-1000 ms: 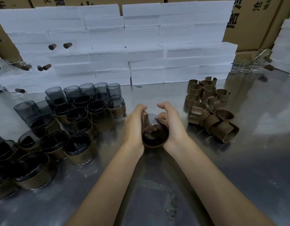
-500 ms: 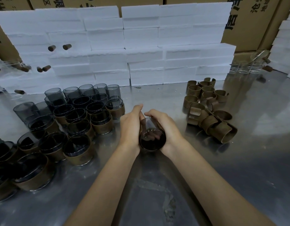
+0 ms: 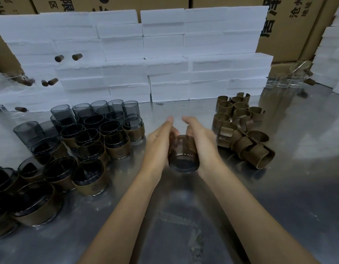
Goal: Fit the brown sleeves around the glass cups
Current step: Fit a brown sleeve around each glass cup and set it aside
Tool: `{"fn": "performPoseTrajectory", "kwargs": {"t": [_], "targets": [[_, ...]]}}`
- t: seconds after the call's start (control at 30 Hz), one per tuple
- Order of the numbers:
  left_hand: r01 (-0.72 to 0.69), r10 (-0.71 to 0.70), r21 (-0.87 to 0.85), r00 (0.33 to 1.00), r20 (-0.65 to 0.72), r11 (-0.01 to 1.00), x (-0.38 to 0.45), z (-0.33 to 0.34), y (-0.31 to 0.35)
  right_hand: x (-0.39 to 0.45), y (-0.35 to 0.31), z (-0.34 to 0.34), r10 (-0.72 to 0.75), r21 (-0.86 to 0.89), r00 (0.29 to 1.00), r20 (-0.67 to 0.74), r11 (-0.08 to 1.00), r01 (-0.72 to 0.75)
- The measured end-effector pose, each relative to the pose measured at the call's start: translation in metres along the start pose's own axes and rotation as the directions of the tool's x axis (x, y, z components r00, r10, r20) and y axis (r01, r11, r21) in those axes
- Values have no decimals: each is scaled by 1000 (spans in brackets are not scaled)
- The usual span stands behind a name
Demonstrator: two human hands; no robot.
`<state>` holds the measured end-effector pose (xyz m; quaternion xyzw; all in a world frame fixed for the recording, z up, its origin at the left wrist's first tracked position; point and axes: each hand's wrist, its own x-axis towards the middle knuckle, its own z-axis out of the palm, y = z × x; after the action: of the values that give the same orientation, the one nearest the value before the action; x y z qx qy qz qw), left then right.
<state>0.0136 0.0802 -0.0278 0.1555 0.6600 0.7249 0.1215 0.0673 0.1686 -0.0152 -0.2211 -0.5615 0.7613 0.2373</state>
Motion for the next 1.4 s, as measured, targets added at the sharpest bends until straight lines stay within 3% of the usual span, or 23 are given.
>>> {"fn": "performPoseTrajectory", "kwargs": {"t": [0.1, 0.2, 0.3, 0.4, 0.5, 0.6, 0.77, 0.97, 1.17, 1.3, 1.4], "targets": [[92, -108, 80, 967, 229, 993, -10, 3, -3, 4, -9, -12, -226, -104, 968, -112, 971, 215], [155, -149, 1, 949, 278, 988, -18, 11, -8, 7, -12, -19, -339, -174, 934, -116, 932, 317], [222, -168, -296, 966, 197, 929, -17, 14, -3, 9, -15, -15, -290, -20, 956, -50, 957, 289], [292, -202, -560, 955, 217, 776, -12, 3, 5, 12, -14, -12, -212, -76, 977, 24, 974, 213], [274, -185, -683, 962, 203, 677, -7, -10, 5, 12, -6, -10, -69, -125, 984, 166, 988, 90], [261, -201, -705, 965, 169, 659, -4, -17, 2, 7, 6, -4, -71, -247, 944, 321, 956, 156], [212, -187, -596, 977, 105, 774, -4, -16, 5, 4, 23, 4, -269, -396, 926, 265, 845, 359], [144, -147, -349, 989, 18, 926, -1, -14, 3, 6, 23, 1, -366, -566, 914, 173, 722, 397], [100, -103, -199, 995, -6, 975, -1, -18, 2, 10, 25, -2, -371, -587, 914, 165, 708, 393], [0, 2, 44, 999, -49, 999, 0, -19, 1, 10, 29, -3, -387, -630, 898, 209, 648, 427], [-26, 57, 296, 994, -98, 955, 2, -20, -4, 10, 34, -4, -334, -691, 907, 257, 592, 414]]}}
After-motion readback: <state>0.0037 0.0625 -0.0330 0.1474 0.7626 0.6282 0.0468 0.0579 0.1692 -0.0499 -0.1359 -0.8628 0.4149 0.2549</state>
